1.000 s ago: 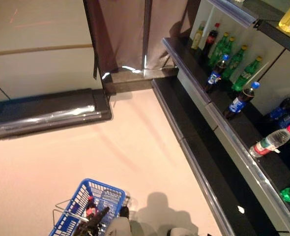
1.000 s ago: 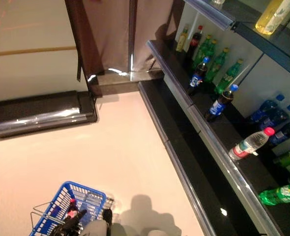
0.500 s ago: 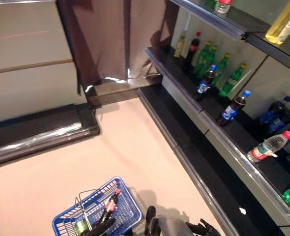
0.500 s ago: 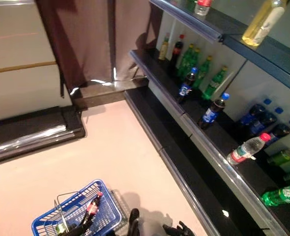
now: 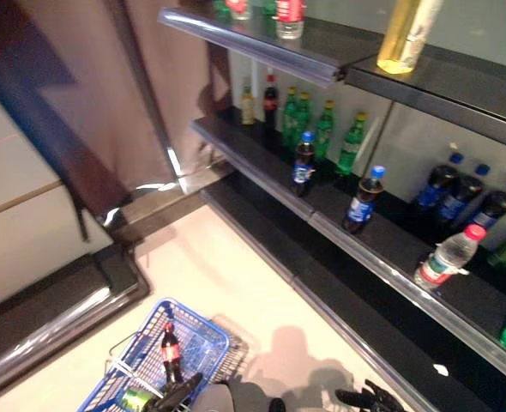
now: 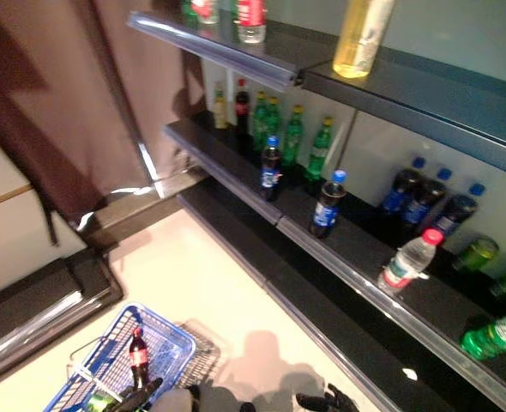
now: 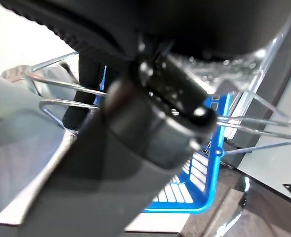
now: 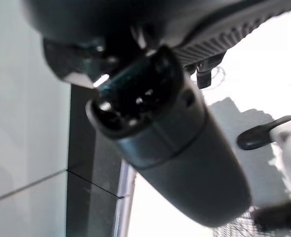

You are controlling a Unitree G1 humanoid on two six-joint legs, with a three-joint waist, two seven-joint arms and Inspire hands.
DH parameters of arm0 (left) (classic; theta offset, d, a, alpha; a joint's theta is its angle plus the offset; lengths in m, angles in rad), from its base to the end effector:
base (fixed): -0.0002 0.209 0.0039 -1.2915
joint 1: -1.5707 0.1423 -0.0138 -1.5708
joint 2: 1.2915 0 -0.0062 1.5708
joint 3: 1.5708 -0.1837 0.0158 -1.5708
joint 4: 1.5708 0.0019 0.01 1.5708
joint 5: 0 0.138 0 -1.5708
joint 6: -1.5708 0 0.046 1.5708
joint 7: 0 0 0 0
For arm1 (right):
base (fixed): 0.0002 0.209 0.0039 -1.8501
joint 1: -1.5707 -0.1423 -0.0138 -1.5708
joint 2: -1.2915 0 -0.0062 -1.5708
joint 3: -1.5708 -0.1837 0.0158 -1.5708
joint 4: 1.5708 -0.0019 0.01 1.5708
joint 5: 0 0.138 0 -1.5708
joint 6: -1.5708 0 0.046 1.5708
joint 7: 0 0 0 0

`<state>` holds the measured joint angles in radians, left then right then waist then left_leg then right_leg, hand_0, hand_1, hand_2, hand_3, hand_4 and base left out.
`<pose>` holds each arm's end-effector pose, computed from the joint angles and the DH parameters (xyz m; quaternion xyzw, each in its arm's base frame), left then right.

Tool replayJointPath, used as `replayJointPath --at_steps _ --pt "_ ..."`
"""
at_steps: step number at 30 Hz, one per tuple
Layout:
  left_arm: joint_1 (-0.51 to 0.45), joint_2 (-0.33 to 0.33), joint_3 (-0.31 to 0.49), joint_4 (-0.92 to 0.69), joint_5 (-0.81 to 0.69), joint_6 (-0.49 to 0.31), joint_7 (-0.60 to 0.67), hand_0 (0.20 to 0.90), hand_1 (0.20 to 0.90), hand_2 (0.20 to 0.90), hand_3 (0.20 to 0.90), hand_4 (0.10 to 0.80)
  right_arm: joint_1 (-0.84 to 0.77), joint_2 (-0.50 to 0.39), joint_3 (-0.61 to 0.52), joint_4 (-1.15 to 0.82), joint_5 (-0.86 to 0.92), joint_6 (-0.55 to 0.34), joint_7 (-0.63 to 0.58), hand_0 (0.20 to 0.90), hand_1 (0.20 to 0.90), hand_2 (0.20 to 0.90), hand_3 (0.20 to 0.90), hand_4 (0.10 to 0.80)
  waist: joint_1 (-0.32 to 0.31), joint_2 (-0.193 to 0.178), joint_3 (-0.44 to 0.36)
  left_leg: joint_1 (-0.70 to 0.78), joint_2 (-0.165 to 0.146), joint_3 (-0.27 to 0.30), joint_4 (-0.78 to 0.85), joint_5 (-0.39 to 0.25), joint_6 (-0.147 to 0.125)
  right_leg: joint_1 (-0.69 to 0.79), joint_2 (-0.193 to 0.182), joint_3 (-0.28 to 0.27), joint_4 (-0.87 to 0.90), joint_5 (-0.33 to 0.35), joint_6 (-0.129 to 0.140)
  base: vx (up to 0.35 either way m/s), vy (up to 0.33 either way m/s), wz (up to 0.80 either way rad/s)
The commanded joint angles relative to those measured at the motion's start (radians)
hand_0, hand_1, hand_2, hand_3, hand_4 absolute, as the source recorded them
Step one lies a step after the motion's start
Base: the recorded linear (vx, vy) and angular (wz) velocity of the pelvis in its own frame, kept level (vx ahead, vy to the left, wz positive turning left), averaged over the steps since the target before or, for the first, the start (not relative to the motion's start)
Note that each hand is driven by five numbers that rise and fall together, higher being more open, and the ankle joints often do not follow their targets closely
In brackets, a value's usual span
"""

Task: Pick up the drink and place into the basket.

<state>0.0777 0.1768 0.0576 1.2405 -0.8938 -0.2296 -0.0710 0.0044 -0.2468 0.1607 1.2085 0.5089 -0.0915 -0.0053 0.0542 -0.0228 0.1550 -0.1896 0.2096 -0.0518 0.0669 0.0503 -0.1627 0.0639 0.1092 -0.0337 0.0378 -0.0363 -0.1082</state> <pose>0.0460 0.2248 -0.1178 -0.2687 0.4158 0.3389 0.8000 0.0770 -0.2262 -0.1128 0.0537 0.5146 -0.1530 0.8419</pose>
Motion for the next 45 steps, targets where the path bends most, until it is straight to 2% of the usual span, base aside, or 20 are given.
replayJointPath --at_steps 1,2,3,4,6,7,8,11,14,16,17,21,27,28,33,37,41,42,43,45 --pt "0.04 -0.045 -0.03 -0.106 0.002 -0.07 -0.109 0.3 0.3 0.3 0.2 0.1 0.005 -0.033 -0.016 -0.036 -0.012 -0.008 0.005 0.9 0.9 0.9 0.9 0.8 0.029 -0.035 0.056 -0.019 0.02 -0.076 -0.012 0.139 0.04 0.036 -0.152 0.109 0.083 -0.074 0.178 0.205 0.443 -0.81" --pt "0.033 -0.052 -0.015 -0.104 0.005 -0.068 -0.107 0.3 0.3 0.3 0.2 0.1 0.002 -0.03 -0.017 -0.031 -0.012 -0.014 0.001 0.9 0.9 0.9 0.9 0.8 0.028 -0.036 0.054 -0.014 0.003 -0.075 0.013 0.105 0.046 0.035 -0.181 0.113 0.084 -0.072 0.196 0.185 0.465 -0.96" --pt "0.027 -0.049 -0.022 -0.103 0.004 -0.068 -0.098 0.3 0.3 0.3 0.2 0.1 0.001 -0.025 -0.024 -0.025 -0.019 -0.015 0.001 0.9 0.9 0.9 0.9 0.8 0.021 -0.033 0.054 0.001 -0.003 -0.056 0.018 0.081 0.044 0.029 -0.206 0.1 0.093 -0.071 0.211 0.227 0.502 -1.04" --pt "0.011 -0.043 -0.021 -0.108 0.036 -0.051 -0.081 0.3 0.3 0.3 0.2 0.1 0.007 -0.014 -0.036 -0.017 -0.039 -0.018 -0.004 0.9 0.9 0.9 0.9 0.8 0.01 -0.033 0.055 0.012 -0.022 -0.023 0.044 0.046 0.045 0.025 -0.246 0.079 0.1 -0.06 0.236 0.223 0.414 -0.81" --pt "-0.003 -0.022 -0.033 -0.112 0.058 -0.042 -0.074 0.3 0.3 0.3 0.2 0.1 0.024 -0.006 -0.042 -0.015 -0.044 -0.033 0.001 0.9 0.9 0.9 0.9 0.8 0.003 -0.034 0.054 0.017 -0.041 -0.003 0.062 0.025 0.048 0.025 -0.281 0.058 0.098 -0.039 0.258 0.153 0.265 -0.53" --pt "-0.018 0.005 -0.042 -0.121 0.072 -0.035 -0.068 0.3 0.3 0.3 0.2 0.1 0.045 0.004 -0.041 -0.019 -0.047 -0.061 0.022 0.9 0.9 0.9 0.9 0.8 -0.004 -0.033 0.051 0.037 -0.059 0.027 0.06 0.008 0.056 0.014 -0.323 0.029 0.09 -0.007 0.283 0.169 0.249 -0.18" --pt "-0.024 0.032 -0.044 -0.128 0.069 -0.027 -0.065 0.3 0.3 0.3 0.2 0.1 0.055 0.014 -0.03 -0.03 -0.092 -0.087 0.035 0.9 0.9 0.9 0.9 0.8 -0.004 -0.032 0.052 0.063 -0.08 0.047 0.054 -0.008 0.068 -0.003 -0.351 -0.002 0.082 0.024 0.296 0.174 0.282 0.01" --pt "-0.025 0.072 -0.023 -0.153 0.058 0.003 -0.079 0.3 0.3 0.3 0.2 0.1 0.045 0.014 0.041 -0.102 -0.129 -0.086 0.01 0.9 0.9 0.9 0.9 0.8 0.009 -0.02 0.062 0.105 -0.086 0.103 0.048 -0.034 0.074 -0.059 -0.395 -0.088 0.079 0.073 0.302 0.022 0.141 -0.48" --pt "-0.047 0.086 -0.043 -0.179 0.063 0.004 -0.074 0.3 0.3 0.3 0.2 0.1 0.007 0.008 0.088 -0.185 -0.11 -0.063 0.003 0.9 0.9 0.9 0.9 0.8 0.013 -0.021 0.077 0.083 -0.086 0.152 0.06 -0.051 0.073 -0.097 -0.418 -0.1 0.027 0.121 0.315 -0.101 -0.054 -0.8" --pt "-0.064 0.088 -0.057 -0.21 0.065 0.026 -0.061 0.3 0.3 0.3 0.2 0.1 -0.004 0.008 0.117 -0.246 -0.113 -0.052 0.006 0.9 0.9 0.9 0.9 0.8 0.008 -0.025 0.086 0.062 -0.086 0.159 0.083 -0.062 0.073 -0.104 -0.42 -0.084 0.006 0.128 0.319 -0.044 -0.132 -0.17" --pt "-0.064 0.085 -0.065 -0.223 0.078 0.028 -0.05 0.3 0.3 0.3 0.2 0.1 -0.002 0.007 0.133 -0.275 -0.131 -0.045 0.003 0.9 0.9 0.9 0.9 0.8 0.009 -0.028 0.088 0.056 -0.082 0.165 0.094 -0.064 0.069 -0.1 -0.422 -0.094 -0.006 0.134 0.32 -0.003 -0.158 0.05" --pt "-0.038 0.077 -0.096 -0.284 0.103 0.048 -0.008 0.3 0.3 0.3 0.2 0.1 0.018 -0.026 0.19 -0.485 -0.215 -0.019 -0.012 0.9 0.9 0.9 0.9 0.8 0.011 -0.038 0.092 0.049 -0.048 0.174 0.094 -0.049 0.052 -0.077 -0.405 -0.114 -0.034 0.127 0.329 0.005 -0.168 0.05" --pt "0.036 0.087 -0.123 -0.337 0.106 0.056 0.015 0.3 0.3 0.3 0.2 0.1 0.055 -0.193 0.252 -0.906 -0.314 0.009 0.003 0.9 0.9 0.9 0.9 0.8 0.01 -0.053 0.089 0.066 -0.01 0.171 0.039 -0.011 0.025 -0.051 -0.365 -0.138 -0.053 0.107 0.313 -0.013 -0.126 -0.1" --pt "0.036 0.087 -0.123 -0.337 0.106 0.056 0.015 0.3 0.3 0.3 0.2 0.1 0.055 -0.193 0.252 -0.906 -0.315 0.01 0.003 0.9 0.9 0.9 0.9 0.8 0.01 -0.053 0.089 0.067 -0.009 0.171 0.039 -0.01 0.025 -0.051 -0.365 -0.138 -0.054 0.107 0.313 -0.008 -0.051 0.01" --pt "0.087 0.078 -0.105 -0.326 0.106 0.033 -0.009 0.3 0.3 0.3 0.2 0.1 0.079 -0.333 0.207 -1.248 -0.302 0.001 0.058 0.9 0.9 0.9 0.9 0.8 -0.001 -0.059 0.062 0.114 0.006 0.176 -0.03 0.015 0.015 -0.039 -0.339 -0.141 -0.064 0.094 0.299 0.032 -0.018 0.01" --pt "0.109 0.056 -0.097 -0.324 0.123 0.021 -0.014 0.3 0.3 0.3 0.2 0.1 0.086 -0.39 0.116 -1.443 -0.231 -0.056 0.065 0.9 0.9 0.9 0.9 0.8 -0.01 -0.057 0.038 0.142 0.015 0.18 -0.05 0.017 0.01 -0.035 -0.33 -0.145 -0.059 0.085 0.293 0.058 0.017 0.0" --pt "0.113 0.04 -0.095 -0.312 0.137 0.016 -0.016 0.3 0.3 0.3 0.2 0.1 0.059 -0.407 0.043 -1.544 -0.201 -0.116 -0.007 0.9 0.9 0.9 0.9 0.8 -0.013 -0.05 0.029 0.16 0.022 0.18 -0.05 0.011 0.008 -0.029 -0.328 -0.146 -0.043 0.073 0.289 0.056 0.03 0.02" --pt "0.11 0.032 -0.095 -0.298 0.14 0.012 -0.016 0.3 0.3 0.3 0.2 0.1 0.033 -0.404 0.011 -1.569 -0.197 -0.212 -0.127 0.9 0.9 0.9 0.9 0.8 -0.013 -0.045 0.026 0.167 0.025 0.179 -0.048 0.009 0.009 -0.027 -0.329 -0.148 -0.03 0.066 0.286 0.06 0.027 0.01" --pt "0.109 0.028 -0.096 -0.296 0.142 0.012 -0.014 0.3 0.3 0.3 0.2 0.1 0.021 -0.396 -0.004 -1.578 -0.188 -0.211 -0.146 0.9 0.9 0.9 0.9 0.8 -0.013 -0.043 0.025 0.169 0.026 0.179 -0.046 0.006 0.009 -0.026 -0.329 -0.149 -0.025 0.062 0.286 0.094 0.039 0.0" --pt "0.103 0.016 -0.107 -0.284 0.145 0.011 -0.009 0.3 0.3 0.3 0.2 0.1 -0.034 -0.365 -0.042 -1.594 -0.216 -0.244 -0.261 0.9 0.9 0.9 0.9 0.8 -0.008 -0.033 0.023 0.171 0.027 0.173 -0.032 -0.004 0.009 -0.024 -0.331 -0.149 -0.005 0.049 0.283 0.074 0.036 0.0"
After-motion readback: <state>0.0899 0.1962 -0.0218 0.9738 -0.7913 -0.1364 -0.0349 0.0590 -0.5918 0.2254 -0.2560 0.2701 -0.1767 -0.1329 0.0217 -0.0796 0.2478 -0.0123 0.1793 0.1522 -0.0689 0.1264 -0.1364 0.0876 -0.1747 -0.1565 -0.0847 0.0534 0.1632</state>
